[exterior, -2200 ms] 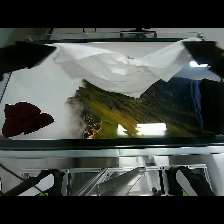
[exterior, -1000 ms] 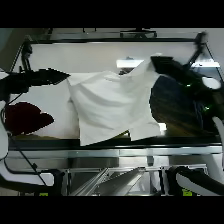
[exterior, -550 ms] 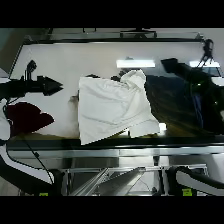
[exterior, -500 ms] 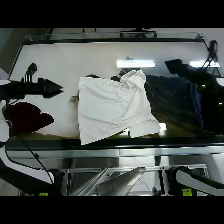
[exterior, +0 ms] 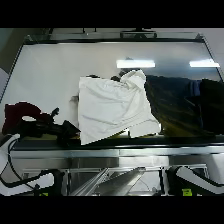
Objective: Fold the shirts.
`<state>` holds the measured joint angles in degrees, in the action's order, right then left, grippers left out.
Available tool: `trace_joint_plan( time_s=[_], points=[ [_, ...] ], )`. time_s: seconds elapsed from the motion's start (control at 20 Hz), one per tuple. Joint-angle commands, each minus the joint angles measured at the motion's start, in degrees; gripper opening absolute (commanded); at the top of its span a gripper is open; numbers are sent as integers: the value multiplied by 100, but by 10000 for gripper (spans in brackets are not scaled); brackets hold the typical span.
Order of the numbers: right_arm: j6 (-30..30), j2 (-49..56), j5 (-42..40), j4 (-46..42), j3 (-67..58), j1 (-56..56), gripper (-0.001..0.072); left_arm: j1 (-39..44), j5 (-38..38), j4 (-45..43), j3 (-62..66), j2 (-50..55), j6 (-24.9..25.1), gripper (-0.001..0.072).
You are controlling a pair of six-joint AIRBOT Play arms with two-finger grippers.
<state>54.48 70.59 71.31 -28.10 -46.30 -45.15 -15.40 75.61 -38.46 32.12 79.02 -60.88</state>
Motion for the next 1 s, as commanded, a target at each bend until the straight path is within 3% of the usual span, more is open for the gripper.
trace_joint_plan(
  time_s=[0.0, 0.15, 0.25, 0.4, 0.7, 0.95],
  points=[
    [199, -9, 140, -70, 614, -173, 606, 538, -850, -105, -614, -264, -13, 342],
    [297, -9, 205, -101, 1058, -114, 606, 992, -1117, -219, -459, -256, -199, 342],
    [302, -9, 160, -221, 1316, -114, 605, 1268, -1237, -734, -280, -254, -599, 342],
    [295, -9, 92, -216, 1449, -114, 605, 1502, -863, -1204, 33, -258, -798, 342],
    [258, -9, 96, -367, 1449, -118, 605, 1416, -442, -1790, 719, -977, -852, 342],
    [260, -9, 92, -389, 1449, -118, 605, 796, -887, -1882, -125, -1587, -848, 343]
  ],
)
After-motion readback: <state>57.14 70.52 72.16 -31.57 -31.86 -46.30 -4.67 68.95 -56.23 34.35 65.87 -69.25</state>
